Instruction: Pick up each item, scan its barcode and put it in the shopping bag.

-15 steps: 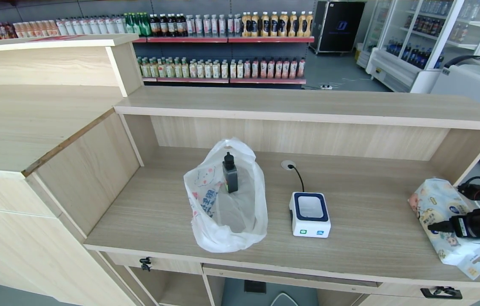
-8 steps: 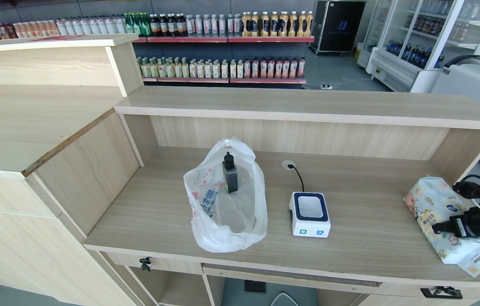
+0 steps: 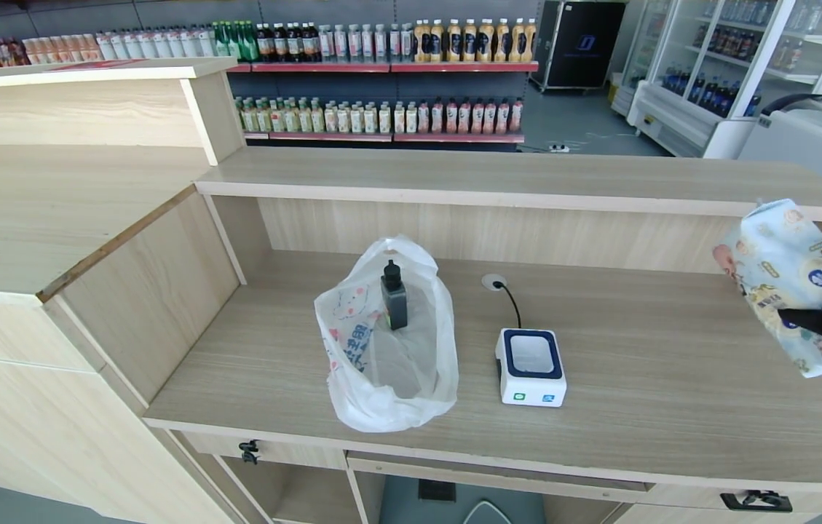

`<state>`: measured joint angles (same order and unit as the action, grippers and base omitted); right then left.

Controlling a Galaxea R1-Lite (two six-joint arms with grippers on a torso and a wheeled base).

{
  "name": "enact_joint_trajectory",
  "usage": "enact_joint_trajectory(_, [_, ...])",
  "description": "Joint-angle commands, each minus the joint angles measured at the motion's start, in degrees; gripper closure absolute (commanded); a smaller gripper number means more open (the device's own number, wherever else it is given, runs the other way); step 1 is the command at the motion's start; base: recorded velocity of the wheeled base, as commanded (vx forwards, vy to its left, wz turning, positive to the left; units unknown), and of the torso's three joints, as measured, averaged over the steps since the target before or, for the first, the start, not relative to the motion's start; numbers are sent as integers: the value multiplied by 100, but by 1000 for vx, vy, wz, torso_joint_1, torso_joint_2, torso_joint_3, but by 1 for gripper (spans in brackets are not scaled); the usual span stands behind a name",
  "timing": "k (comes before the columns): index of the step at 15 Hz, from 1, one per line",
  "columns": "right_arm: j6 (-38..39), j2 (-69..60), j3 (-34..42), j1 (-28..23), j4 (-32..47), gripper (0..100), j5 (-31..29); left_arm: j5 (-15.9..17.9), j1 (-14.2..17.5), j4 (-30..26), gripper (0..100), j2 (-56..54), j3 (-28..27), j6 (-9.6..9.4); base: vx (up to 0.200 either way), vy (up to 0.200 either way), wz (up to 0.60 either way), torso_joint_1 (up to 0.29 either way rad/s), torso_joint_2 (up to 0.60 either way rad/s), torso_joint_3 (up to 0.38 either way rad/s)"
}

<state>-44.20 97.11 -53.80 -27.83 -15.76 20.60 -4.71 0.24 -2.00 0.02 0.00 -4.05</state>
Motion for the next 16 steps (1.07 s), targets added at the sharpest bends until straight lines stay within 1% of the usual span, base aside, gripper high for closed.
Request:
enact_joint_trajectory(1, [-1345,-2319,1117,472,-305,100,14,-4,2,-2,0,-2,0,0,0,0,0,0,0,0])
enact_joint_trajectory(2, [-1881,-2768,1451,577,-577,100,14,-4,2,-2,0,-2,0,0,0,0,0,0,0,0])
enact_joint_trajectory(3, [-2760,-3357,2233,779,-1386,100,14,-4,2,-2,0,-2,0,0,0,0,0,0,0,0])
enact_joint_trajectory(4, [-3296,-3603,2708,946,-1992,100,14,-4,2,-2,0,-2,0,0,0,0,0,0,0,0])
enact_joint_trajectory(5, [-3947,-3814,3015,1148,-2599,100,67,5,2,-2,0,-2,0,0,0,0,0,0,0,0])
enact_joint_trajectory(6, [-4817,-3945,3015,1403,-2915,100,278,5,2,-2,0,-2,0,0,0,0,0,0,0,0])
enact_joint_trajectory(7, [-5283,-3972,3015,1553,-2994,100,418,-4,2,-2,0,-2,0,0,0,0,0,0,0,0])
enact_joint_trajectory(8, [-6452,-4025,3015,2080,-3161,100,770,-4,2,-2,0,-2,0,0,0,0,0,0,0,0])
enact_joint_trajectory(9, [-7348,-4060,3015,2546,-3275,100,972,-4,2,-2,0,-2,0,0,0,0,0,0,0,0])
enact_joint_trajectory(10, [-8139,-4068,3015,2897,-3346,100,1051,-4,2,-2,0,-2,0,0,0,0,0,0,0,0])
enact_joint_trajectory(11, [-8754,-4095,3015,3214,-3372,100,1121,-4,2,-2,0,-2,0,0,0,0,0,0,0,0])
enact_joint_trajectory(12, [-9212,-4183,3015,3539,-3372,100,1139,-4,2,-2,0,-2,0,0,0,0,0,0,0,0])
enact_joint_trajectory(13, [-9502,-4253,3024,3855,-3363,100,1113,-4,2,-2,0,6,0,0,0,0,0,0,0,0])
enact_joint_trajectory(15, [-9730,-4411,3015,4233,-3363,100,1034,-4,2,-2,0,-2,0,0,0,0,0,0,0,0])
enact_joint_trajectory(16, [-9704,-4446,2980,4339,-3381,100,919,-4,2,-2,0,-2,0,0,0,0,0,0,0,0])
